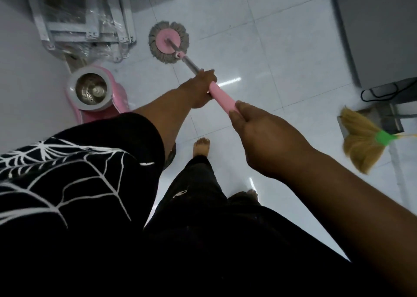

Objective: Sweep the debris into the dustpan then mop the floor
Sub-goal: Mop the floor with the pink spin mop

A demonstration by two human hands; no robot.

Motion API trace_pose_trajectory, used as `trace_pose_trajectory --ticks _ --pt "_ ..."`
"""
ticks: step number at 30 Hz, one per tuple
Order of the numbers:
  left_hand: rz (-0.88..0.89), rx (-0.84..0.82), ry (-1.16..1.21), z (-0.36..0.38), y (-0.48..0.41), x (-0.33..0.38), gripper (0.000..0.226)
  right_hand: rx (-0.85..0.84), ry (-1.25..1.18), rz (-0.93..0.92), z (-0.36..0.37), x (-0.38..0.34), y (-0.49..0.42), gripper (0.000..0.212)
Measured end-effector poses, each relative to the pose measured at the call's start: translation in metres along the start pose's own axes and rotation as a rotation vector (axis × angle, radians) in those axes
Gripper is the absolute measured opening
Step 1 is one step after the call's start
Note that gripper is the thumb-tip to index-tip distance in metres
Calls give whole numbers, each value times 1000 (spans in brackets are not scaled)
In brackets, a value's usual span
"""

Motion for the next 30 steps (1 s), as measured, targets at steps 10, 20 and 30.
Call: trace_pose_trajectory --ticks 10,20,30 --pt "-78 -59 -119 -21 -22 -31 50 7 -178 173 18 -16 -36 75" --pt "83 -128 -200 109 82 62 49 -69 -106 307 75 -39 142 62" --pt "296 -310 -187 281 211 158 46 -186 -146 433 146 -89 363 75"
Point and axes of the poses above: each hand's wrist, its own y-axis away from the middle knuckle, its own z-axis out of the palm, x = y × z, the point moved 5 cm from there along -y, towards the middle knuckle, and after that the axes turned 8 degrees about y, right-handed, at the moved point
